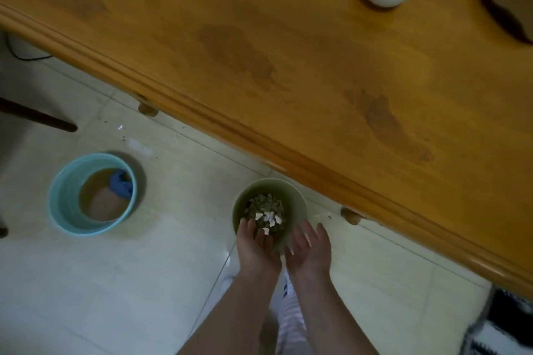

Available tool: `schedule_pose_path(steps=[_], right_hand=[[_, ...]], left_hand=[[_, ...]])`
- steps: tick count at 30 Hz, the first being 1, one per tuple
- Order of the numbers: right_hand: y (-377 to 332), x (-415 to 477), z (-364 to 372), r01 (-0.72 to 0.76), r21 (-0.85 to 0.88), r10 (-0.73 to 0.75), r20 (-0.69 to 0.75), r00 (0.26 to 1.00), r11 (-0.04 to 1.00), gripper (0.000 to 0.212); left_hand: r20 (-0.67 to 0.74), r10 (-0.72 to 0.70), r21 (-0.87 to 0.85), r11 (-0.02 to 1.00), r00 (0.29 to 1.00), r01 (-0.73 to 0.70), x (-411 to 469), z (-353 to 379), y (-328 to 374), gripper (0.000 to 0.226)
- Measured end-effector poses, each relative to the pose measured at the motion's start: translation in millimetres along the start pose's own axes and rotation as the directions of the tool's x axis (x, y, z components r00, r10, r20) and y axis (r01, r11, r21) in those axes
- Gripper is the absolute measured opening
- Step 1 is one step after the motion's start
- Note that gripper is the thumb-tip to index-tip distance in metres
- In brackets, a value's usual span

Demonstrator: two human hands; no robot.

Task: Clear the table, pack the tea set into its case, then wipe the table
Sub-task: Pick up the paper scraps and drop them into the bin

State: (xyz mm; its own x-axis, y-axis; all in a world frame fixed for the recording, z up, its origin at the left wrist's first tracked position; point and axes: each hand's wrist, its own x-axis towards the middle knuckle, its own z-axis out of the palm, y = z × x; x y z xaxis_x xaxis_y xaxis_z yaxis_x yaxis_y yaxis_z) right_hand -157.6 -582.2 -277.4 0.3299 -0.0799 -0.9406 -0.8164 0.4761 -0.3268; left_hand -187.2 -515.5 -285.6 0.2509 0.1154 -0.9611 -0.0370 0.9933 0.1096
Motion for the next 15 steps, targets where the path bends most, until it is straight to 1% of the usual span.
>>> schedule_pose_path(steps=[4, 7, 12, 14, 15], right_hand=[[-8.5, -22.3, 9.9, -0.001, 0.029, -0.001, 0.048, 0.999, 1.000, 0.048], [-11.7, -54.0, 22.8, -0.024, 0.036, 0.020, 0.097, 0.995, 0.999, 0.044], [-11.2, -117.9, 43.5, -0.054, 0.010, 0.051, 0.203, 0.978, 0.998, 0.042], [-10.0, -144.6, 55.3, -0.072, -0.024, 0.076, 0.231, 0.970, 0.997, 0.041], [-9.7, -158.7, 62.3, -0.083, -0.045, 0.092, 0.249, 0.964, 0.995, 0.041]], left_hand=[[-0.033, 0.036, 0.038, 0.999, 0.999, -0.035, -32.4, 10.7, 16.2, 0.054], [-0.037, 0.085, 0.066, 0.994, 0.996, -0.083, -69.6, 17.0, 36.9, 0.048], [0.030, 0.220, 0.085, 0.971, 0.975, -0.221, -149.4, 32.6, 74.3, 0.035], [0.052, 0.280, 0.109, 0.953, 0.959, -0.284, -174.2, 34.5, 85.6, 0.026], [0.063, 0.312, 0.130, 0.939, 0.948, -0.318, -182.7, 33.3, 92.2, 0.027]])
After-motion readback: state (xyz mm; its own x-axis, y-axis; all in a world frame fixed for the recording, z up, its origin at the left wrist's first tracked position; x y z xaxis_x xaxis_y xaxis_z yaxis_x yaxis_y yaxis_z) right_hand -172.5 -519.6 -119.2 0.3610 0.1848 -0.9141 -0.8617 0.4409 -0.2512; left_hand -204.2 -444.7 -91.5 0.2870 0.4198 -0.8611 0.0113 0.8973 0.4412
